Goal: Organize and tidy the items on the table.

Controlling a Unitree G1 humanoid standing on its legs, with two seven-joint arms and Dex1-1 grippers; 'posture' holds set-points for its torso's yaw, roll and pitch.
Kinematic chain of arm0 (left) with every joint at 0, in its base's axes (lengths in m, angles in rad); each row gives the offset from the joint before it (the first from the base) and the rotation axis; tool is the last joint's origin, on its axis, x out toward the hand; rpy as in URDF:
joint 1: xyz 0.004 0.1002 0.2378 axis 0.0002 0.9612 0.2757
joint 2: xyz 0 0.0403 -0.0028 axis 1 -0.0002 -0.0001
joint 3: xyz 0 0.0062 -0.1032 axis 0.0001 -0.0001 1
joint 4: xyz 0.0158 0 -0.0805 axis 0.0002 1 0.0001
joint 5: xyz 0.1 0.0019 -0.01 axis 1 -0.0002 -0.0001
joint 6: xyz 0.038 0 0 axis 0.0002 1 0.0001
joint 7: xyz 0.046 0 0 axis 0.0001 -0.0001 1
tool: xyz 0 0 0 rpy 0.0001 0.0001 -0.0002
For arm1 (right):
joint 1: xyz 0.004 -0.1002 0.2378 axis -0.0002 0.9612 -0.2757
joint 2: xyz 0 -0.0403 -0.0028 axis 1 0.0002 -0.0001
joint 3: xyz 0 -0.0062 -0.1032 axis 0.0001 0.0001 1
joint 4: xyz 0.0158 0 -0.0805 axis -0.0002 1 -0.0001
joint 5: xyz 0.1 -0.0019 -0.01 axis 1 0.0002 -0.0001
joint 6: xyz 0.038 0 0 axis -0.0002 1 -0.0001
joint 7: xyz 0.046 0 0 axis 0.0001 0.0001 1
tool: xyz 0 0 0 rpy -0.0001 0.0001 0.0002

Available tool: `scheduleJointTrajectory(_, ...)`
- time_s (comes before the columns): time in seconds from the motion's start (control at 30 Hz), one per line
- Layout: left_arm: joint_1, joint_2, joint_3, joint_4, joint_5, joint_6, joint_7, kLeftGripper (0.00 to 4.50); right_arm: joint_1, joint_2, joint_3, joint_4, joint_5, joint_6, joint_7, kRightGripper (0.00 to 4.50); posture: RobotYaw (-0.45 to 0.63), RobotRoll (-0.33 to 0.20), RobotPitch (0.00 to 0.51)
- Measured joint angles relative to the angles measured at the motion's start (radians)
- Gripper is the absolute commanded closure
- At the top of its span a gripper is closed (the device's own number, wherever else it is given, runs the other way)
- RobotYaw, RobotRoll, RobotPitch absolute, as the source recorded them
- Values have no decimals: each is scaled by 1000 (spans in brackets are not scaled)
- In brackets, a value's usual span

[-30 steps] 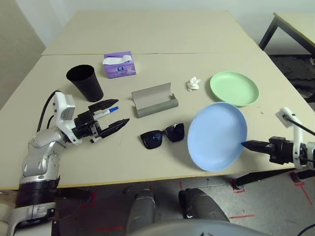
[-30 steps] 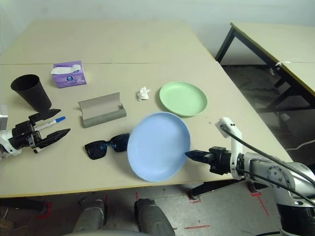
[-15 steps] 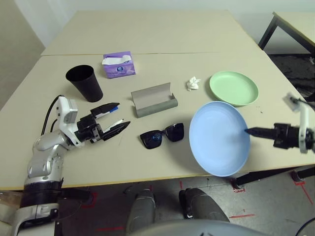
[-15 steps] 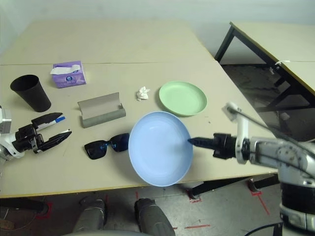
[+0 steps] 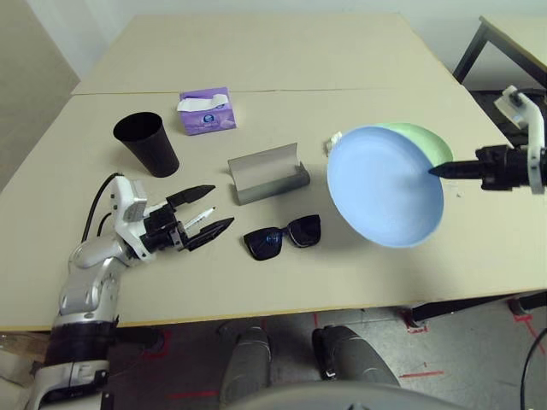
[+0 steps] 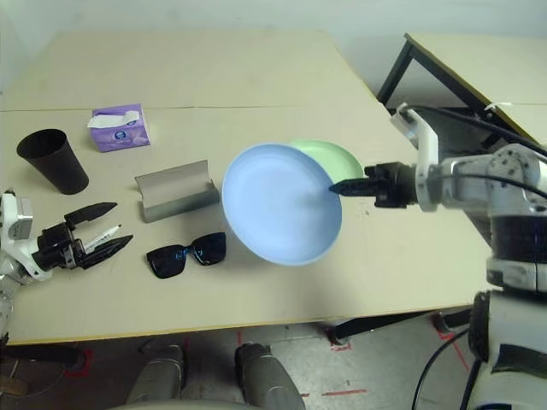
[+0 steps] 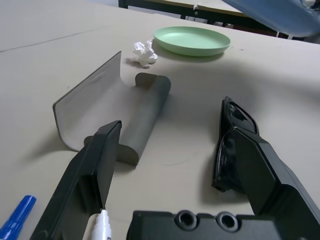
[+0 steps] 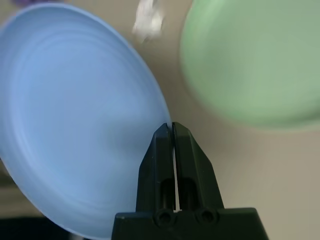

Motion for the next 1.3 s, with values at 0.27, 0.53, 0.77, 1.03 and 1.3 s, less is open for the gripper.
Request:
scheduleJointTrajectory(0.27, 15, -6, -5, -11, 0, -2, 8, 0, -268, 94, 110, 502, -302, -339, 46, 4476, -20, 0, 153)
scheduleJointTrajectory(0.53, 48, -18, -5, 12, 0, -42, -1, 0, -301, 126, 83, 739, -471, -549, -23, 4476, 1, 0, 158)
scheduleJointTrajectory(0.77, 67, -19, 1, 61, -1, -84, -28, 0, -308, 127, -88, 783, -472, -592, -157, 4476, 1, 0, 163)
scheduleJointTrajectory(1.03, 68, -20, -1, 98, 5, -117, -56, 0, -320, 130, -236, 792, -459, -593, -258, 4476, -6, 0, 160)
scheduleJointTrajectory(1.3, 62, -23, -6, 100, 6, -125, -56, 0, -316, 137, -264, 793, -473, -615, -291, 4476, 0, 0, 165)
